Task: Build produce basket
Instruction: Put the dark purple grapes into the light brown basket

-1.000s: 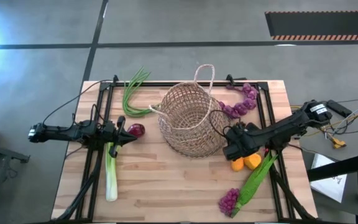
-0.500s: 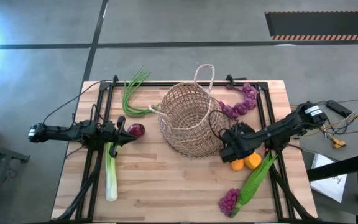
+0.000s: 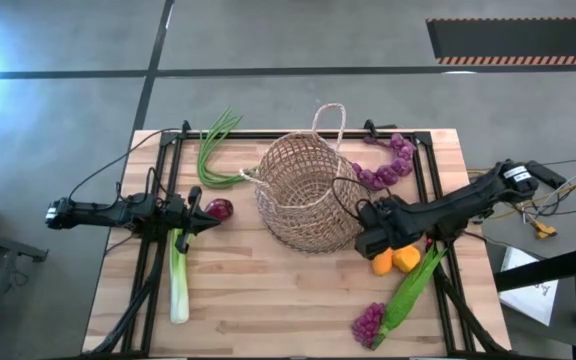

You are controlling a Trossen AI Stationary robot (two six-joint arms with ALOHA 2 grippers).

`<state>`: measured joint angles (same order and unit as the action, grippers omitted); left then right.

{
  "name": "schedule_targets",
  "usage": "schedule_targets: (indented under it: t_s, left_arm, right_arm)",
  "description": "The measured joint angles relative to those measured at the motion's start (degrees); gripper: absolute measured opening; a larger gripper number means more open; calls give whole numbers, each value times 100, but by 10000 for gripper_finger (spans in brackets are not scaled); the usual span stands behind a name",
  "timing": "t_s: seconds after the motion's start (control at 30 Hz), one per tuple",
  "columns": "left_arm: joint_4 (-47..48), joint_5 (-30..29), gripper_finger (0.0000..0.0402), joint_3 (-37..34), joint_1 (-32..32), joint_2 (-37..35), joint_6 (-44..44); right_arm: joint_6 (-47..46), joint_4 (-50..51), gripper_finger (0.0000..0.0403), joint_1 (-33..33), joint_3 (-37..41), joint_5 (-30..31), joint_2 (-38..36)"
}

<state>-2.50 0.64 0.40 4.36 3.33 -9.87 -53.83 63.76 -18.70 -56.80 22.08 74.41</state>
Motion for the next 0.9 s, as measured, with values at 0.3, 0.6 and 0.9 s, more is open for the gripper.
schedule_targets:
  t_s: [0.3, 0.6, 0.9]
  left_arm:
    - [-3, 2, 0, 0, 0, 0, 1]
    - [5, 1, 0, 0, 0, -2, 0]
    - [-3, 0, 0, 0, -2, 0, -1]
  right_arm:
    - [1629, -6, 65, 0, 9, -258, 130]
    - [2775, -8, 125, 0, 196, 80, 339]
    - [2959, -96, 82, 0, 394, 516, 526]
